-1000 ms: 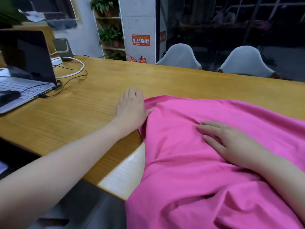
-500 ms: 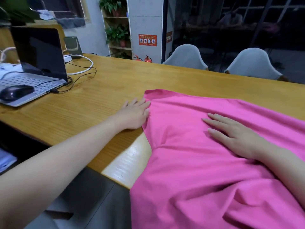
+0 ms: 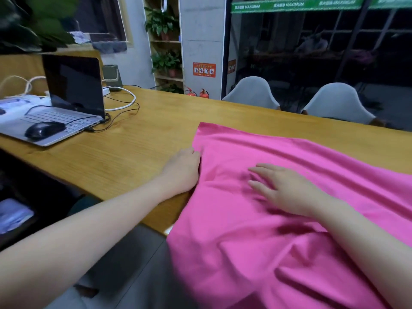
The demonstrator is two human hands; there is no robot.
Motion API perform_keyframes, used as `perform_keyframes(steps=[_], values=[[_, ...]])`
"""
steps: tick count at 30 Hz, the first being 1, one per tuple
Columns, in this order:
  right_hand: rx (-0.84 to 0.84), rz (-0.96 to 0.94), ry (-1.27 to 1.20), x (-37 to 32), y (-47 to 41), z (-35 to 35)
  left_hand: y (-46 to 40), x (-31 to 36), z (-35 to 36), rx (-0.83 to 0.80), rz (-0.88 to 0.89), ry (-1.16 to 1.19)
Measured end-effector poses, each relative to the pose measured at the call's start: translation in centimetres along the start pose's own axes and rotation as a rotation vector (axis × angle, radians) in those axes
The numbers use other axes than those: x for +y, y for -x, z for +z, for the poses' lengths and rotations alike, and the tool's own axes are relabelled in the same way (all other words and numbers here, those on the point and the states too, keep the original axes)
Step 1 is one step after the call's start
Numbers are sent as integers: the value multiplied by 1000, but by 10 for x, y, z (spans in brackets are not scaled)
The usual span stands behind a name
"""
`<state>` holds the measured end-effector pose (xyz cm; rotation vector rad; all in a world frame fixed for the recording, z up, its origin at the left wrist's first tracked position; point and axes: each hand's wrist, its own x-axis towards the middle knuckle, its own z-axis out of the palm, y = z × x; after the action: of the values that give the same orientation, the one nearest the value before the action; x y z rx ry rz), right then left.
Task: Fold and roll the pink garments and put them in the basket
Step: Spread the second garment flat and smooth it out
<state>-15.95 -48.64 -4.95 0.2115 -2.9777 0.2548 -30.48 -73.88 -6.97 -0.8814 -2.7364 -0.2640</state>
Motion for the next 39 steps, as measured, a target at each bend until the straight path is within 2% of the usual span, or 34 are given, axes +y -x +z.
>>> perform_keyframes(steps=[5, 10, 16, 20, 24, 28, 31, 34, 39], values=[[-42, -26, -34, -20, 38, 18, 63, 16, -1, -253, -15, 0], [-37, -82, -108, -4, 61, 24, 100, 9, -25, -395, -105, -18], [66, -129, -94, 7, 86, 13, 108, -40, -46, -355, -281, -109], [86, -42, -68, 24, 104, 1, 110, -30, -56, -186, -284, -260], [78, 63, -69, 34, 121, -9, 125, 5, -56, -182, -438, -97], [-32, 92, -48, 48, 133, -1, 145, 32, -43, -251, -419, -40], [-51, 79, -66, 65, 135, 0, 161, 36, -31, -220, -393, 8], [-65, 48, -76, 84, 138, -2, 169, 28, -29, -175, -377, 36], [-65, 3, -73, 115, 143, -7, 165, -1, -41, -219, -404, -16]])
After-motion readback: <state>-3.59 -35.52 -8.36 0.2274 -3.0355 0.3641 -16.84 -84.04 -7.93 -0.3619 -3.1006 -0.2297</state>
